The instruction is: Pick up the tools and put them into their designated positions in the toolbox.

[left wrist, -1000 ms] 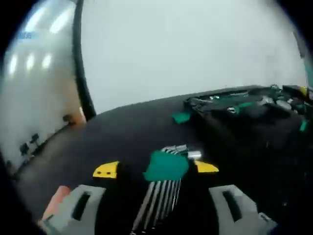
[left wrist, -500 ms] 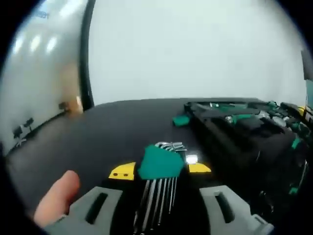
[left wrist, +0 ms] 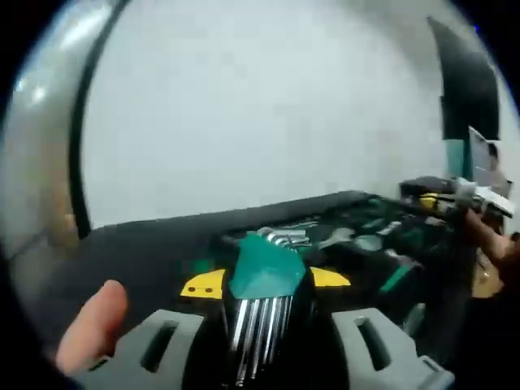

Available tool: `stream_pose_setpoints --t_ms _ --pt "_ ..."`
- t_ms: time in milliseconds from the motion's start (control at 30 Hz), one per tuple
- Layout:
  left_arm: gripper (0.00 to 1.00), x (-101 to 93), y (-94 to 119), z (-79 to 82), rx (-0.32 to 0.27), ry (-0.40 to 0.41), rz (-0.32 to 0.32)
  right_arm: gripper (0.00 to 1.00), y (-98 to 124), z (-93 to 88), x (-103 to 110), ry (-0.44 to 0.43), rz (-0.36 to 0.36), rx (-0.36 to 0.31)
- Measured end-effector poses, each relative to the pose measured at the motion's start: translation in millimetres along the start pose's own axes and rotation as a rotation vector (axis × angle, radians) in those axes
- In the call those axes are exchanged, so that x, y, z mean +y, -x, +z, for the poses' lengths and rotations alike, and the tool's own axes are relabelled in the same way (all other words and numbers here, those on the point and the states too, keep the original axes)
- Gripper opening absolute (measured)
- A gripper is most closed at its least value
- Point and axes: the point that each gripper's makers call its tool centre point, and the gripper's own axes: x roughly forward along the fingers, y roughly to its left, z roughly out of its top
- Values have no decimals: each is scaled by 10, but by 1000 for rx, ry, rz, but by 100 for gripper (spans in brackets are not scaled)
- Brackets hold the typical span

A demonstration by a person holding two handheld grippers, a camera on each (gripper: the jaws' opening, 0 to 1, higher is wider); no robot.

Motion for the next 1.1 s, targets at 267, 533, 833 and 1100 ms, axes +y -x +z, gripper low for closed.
stream_pose_setpoints --t_ms 267,533,833,1100 --pt "31 -996 -174 -174 219 -9 -460 10 14 -3 19 -8 7 3" --pt "32 -735 -620 -522 388 -241 -327 10 12 -27 22 -19 14 12" --pt "18 -827 -132 -67 182 -129 -206 10 -1 -37 11 -28 14 14" --pt "16 -730 -158 -617 364 -168 -151 10 6 -41 5 -32 11 17"
